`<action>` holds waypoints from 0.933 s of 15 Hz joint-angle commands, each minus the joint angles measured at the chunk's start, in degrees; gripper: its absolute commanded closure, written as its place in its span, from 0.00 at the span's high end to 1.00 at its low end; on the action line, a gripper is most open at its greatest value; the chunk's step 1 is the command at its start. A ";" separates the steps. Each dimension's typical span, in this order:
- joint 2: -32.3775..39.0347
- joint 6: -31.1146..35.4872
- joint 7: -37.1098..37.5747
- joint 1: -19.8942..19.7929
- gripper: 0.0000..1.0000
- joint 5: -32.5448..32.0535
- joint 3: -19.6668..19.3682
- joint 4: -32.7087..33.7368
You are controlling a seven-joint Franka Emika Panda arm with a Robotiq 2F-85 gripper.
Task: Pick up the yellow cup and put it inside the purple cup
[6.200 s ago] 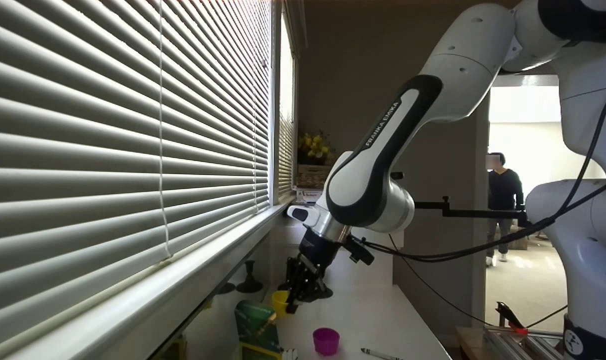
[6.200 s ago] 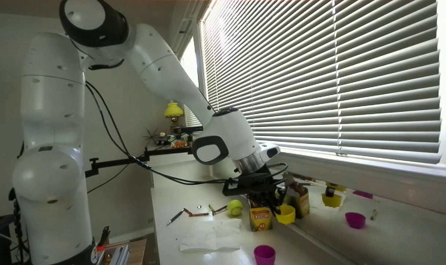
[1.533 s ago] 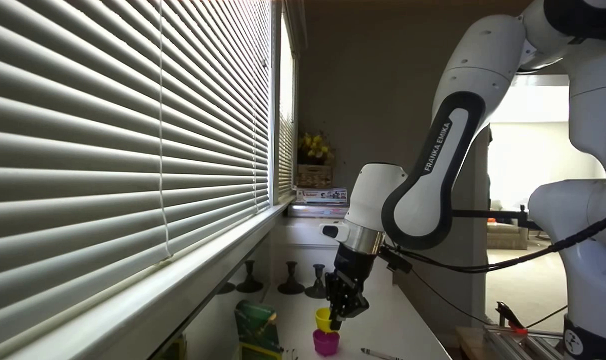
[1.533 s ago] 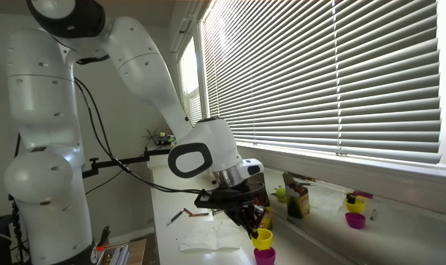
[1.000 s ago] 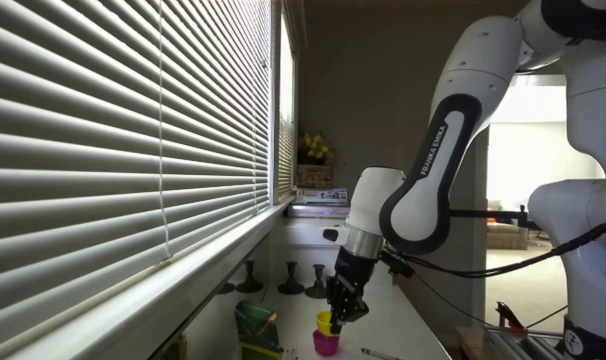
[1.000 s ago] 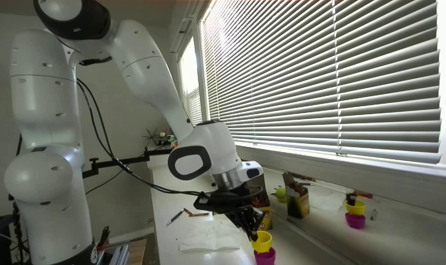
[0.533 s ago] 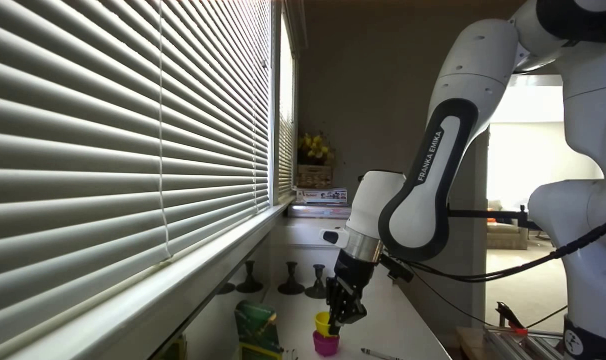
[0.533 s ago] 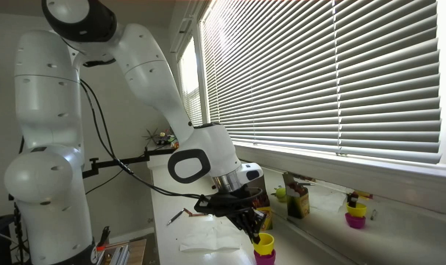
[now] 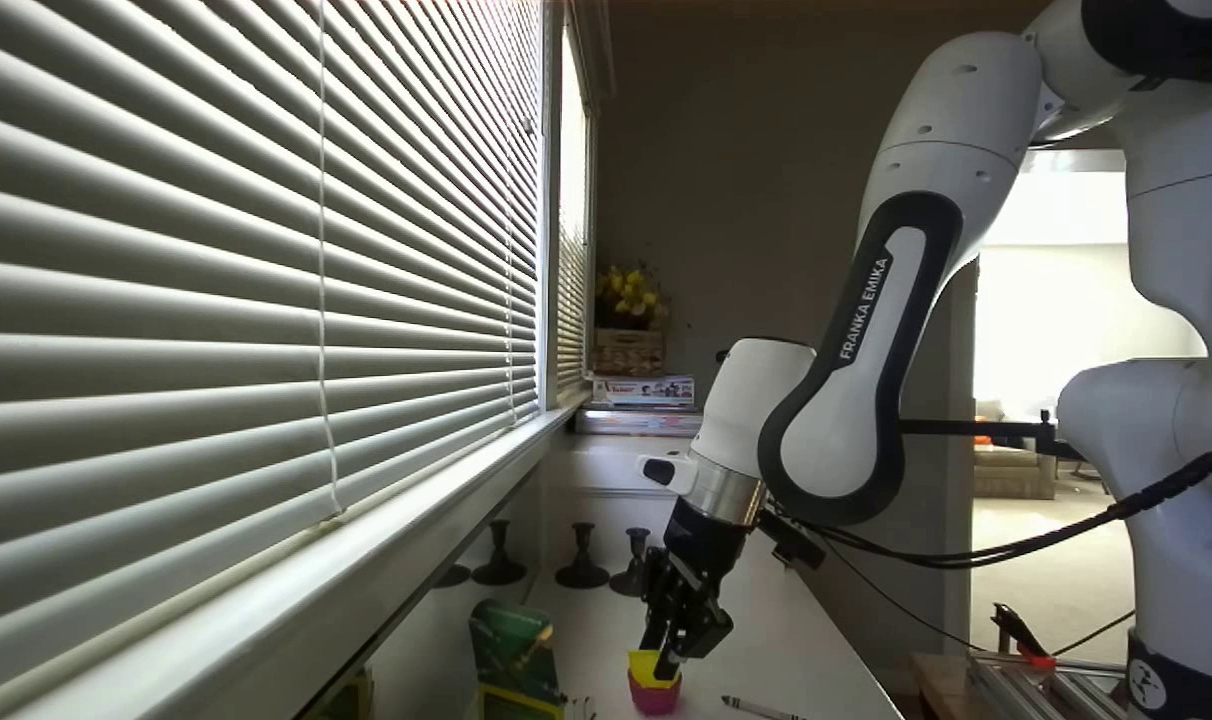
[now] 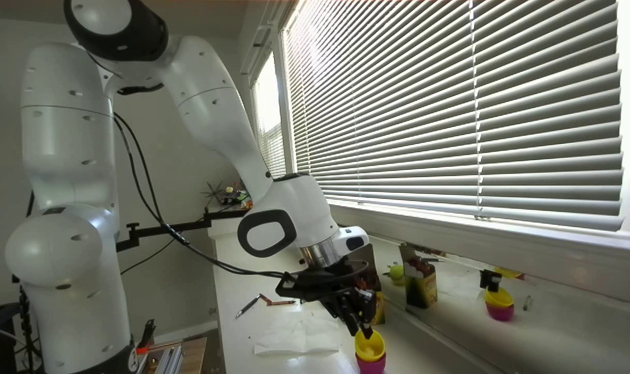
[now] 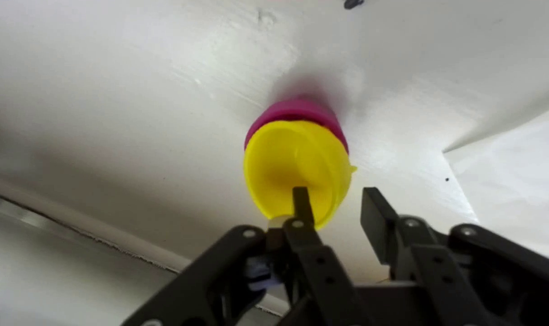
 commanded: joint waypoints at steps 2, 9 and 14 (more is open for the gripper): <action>-1.71 2.90 -2.28 -0.60 0.75 1.96 2.15 0.09; -0.77 7.24 1.02 1.59 1.00 2.36 -0.98 0.05; 4.00 13.75 -0.87 11.76 1.00 18.72 -10.30 -0.19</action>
